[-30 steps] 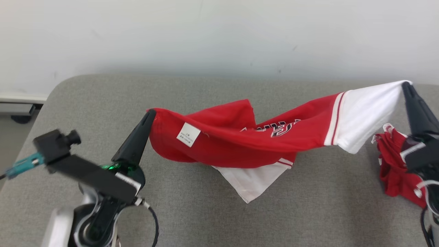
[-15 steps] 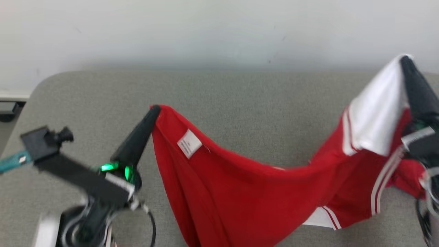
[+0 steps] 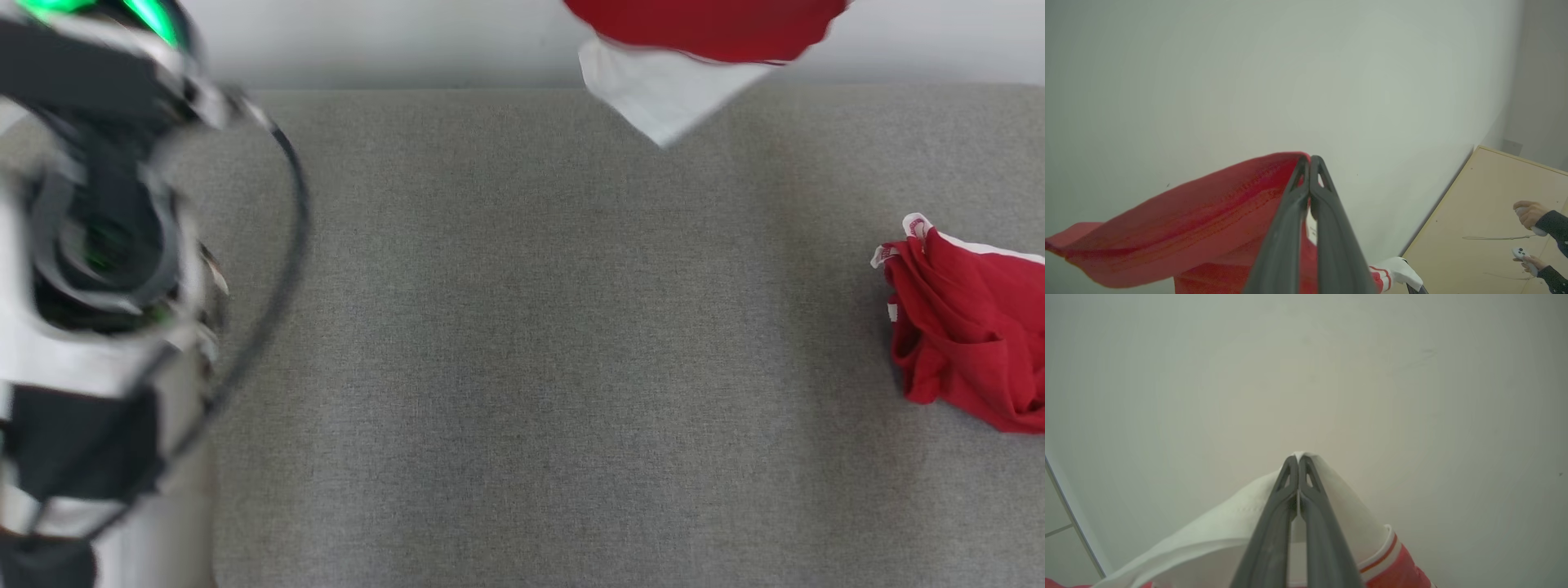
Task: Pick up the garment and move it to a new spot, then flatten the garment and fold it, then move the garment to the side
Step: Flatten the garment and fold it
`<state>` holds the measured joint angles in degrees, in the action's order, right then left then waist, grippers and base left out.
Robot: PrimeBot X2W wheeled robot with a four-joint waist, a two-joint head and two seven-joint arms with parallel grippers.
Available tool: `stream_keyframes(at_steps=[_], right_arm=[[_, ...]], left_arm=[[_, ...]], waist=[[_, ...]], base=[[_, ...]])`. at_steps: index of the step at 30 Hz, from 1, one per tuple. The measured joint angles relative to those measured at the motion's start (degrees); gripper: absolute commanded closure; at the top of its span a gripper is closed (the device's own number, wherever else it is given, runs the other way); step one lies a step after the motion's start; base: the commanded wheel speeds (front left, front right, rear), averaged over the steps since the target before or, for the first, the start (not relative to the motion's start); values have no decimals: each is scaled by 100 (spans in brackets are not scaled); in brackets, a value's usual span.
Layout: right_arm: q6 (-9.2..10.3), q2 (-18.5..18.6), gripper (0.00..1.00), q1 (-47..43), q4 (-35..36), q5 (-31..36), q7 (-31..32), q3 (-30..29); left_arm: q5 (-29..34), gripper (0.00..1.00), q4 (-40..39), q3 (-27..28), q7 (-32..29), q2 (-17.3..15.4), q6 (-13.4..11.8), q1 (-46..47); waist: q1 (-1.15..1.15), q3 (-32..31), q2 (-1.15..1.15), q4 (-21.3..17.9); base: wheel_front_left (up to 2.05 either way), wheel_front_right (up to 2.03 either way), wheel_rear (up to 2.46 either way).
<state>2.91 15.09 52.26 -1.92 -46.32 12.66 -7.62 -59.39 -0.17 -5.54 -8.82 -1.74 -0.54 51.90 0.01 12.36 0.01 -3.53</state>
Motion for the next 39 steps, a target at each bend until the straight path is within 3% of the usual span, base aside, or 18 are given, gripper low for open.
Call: stream_keyframes(at_steps=[5,9,13,21,33,39], right_arm=[[-70,19,100,-1744,-204,14,482,308],[-36,-129,100,-2793,-416,21,708,502],[-41,-235,100,-2792,-660,-4,818,604],[-149,-46,100,-2859,-857,-14,1080,658],[-207,-24,100,-4112,-347,-274,1580,709],[-88,21,100,-4762,67,-357,1855,703]], left_arm=[[304,100,694,-478,-151,-93,163,-1406],[682,100,1399,-743,-185,-431,223,-2184],[853,100,1963,-809,-194,-548,313,-2179],[864,100,2689,-878,-122,-608,521,-2110],[1037,100,2850,-1042,86,-928,620,-3055],[1187,100,2808,-1036,236,-1172,661,-3446]], waist=[[0,131,0,0],[-1,290,0,-17],[0,448,0,-68],[-2,273,0,-146],[-2,-379,-1,-70],[-3,-691,-1,-19]], base=[[0,0,0],[0,0,0],[0,0,0],[0,0,0],[0,0,0],[0,0,0]])
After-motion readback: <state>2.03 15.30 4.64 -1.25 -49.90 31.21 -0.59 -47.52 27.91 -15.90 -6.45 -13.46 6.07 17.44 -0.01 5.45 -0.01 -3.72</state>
